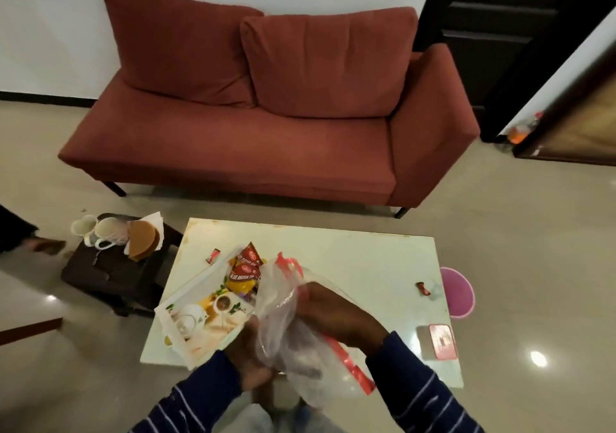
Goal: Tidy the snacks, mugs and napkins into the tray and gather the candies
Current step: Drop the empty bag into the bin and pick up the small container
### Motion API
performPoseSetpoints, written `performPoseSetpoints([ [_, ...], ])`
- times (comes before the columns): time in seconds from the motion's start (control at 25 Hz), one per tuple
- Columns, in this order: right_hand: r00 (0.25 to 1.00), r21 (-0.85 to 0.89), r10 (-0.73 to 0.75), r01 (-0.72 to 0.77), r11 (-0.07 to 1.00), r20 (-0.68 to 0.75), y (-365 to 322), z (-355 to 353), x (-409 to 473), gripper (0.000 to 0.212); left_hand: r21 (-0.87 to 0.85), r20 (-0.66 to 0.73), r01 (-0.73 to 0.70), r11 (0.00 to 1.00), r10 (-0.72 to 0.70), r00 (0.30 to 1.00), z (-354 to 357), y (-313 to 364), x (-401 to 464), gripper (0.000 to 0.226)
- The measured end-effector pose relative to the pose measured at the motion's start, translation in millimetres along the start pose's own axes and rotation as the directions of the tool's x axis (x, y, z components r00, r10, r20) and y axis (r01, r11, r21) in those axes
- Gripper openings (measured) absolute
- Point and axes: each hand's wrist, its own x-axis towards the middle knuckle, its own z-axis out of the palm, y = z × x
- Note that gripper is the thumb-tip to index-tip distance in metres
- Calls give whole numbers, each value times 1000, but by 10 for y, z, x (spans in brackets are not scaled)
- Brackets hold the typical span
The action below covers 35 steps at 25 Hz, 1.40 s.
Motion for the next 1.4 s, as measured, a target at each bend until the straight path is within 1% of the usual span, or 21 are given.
performPoseSetpoints([
  [0.04,999,-117,-16,10,993,-48,26,0,31,19,104,15,51,993,-53,998,10,-21,1,107],
  [0.08,985,-245,-53,11,969,-164,49,-16,62,12,214,55,56,975,-69,996,62,-29,23,99],
  [0.16,892,-383,-134,-47,922,-432,187,33,58,7,263,62,40,964,-58,996,88,-91,180,61],
  [0.2,817,-421,-182,-80,903,-547,221,79,-5,14,288,35,42,957,-54,998,111,-114,262,47],
  [0.28,678,-505,-264,-183,844,-686,343,106,-172,40,370,3,-2,929,1,1000,124,-123,434,39],
  [0.36,620,-505,-200,-366,781,-758,508,-16,-366,74,383,83,-35,923,3,997,186,-126,547,30],
  [0.44,712,-369,-12,-350,861,-702,602,-206,-623,86,417,253,-35,908,-79,964,280,-163,611,18],
  [0.48,775,-254,53,-270,929,-629,656,-316,-752,82,443,305,-30,896,-119,945,365,-215,644,19],
  [0.56,828,-86,87,-160,983,-553,751,-564,-1004,64,541,324,-58,839,-144,935,612,-376,693,23],
  [0.64,799,19,117,-132,991,-589,883,-812,-1218,40,597,357,-191,780,-45,933,872,-621,808,29],
  [0.72,714,202,186,-64,977,-675,1029,-1055,-1417,27,596,395,-228,770,-34,918,1127,-806,899,48],
  [0.8,608,408,294,54,912,-737,1331,-1417,-1666,29,600,362,-92,795,-167,917,1417,-1084,1067,63],
  [0.92,541,552,402,144,821,-739,1915,-2031,-1962,29,671,266,58,739,-313,912,1963,-1659,1426,62],
  [1.04,517,370,288,61,927,-806,2483,-2575,-2140,26,603,158,93,792,-233,960,2574,-2262,1961,44],
  [1.08,555,209,193,-35,977,-809,2664,-2745,-2257,30,594,97,93,799,-186,978,2802,-2473,2168,41],
  [1.12,651,-4,100,-156,988,-752,2849,-2914,-2374,40,592,42,90,801,-143,989,3033,-2672,2383,42],
  [1.16,735,-209,71,-283,936,-674,3045,-3084,-2485,54,594,8,92,799,-119,993,3269,-2868,2587,42],
  [1.2,772,-362,85,-389,847,-629,3230,-3271,-2578,63,599,-8,95,795,-112,994,3488,-3090,2780,41],
  [1.28,749,-511,34,-483,711,-661,3594,-3657,-2674,50,624,-18,114,773,-131,991,3820,-3567,3164,34],
  [1.36,697,-531,-103,-432,729,-709,3946,-4007,-2657,23,639,-16,163,752,-199,980,3984,-3883,3465,27],
  [1.4,671,-488,-118,-395,778,-732,4146,-4174,-2607,18,650,-3,188,737,-245,970,3994,-3982,3620,28],
])
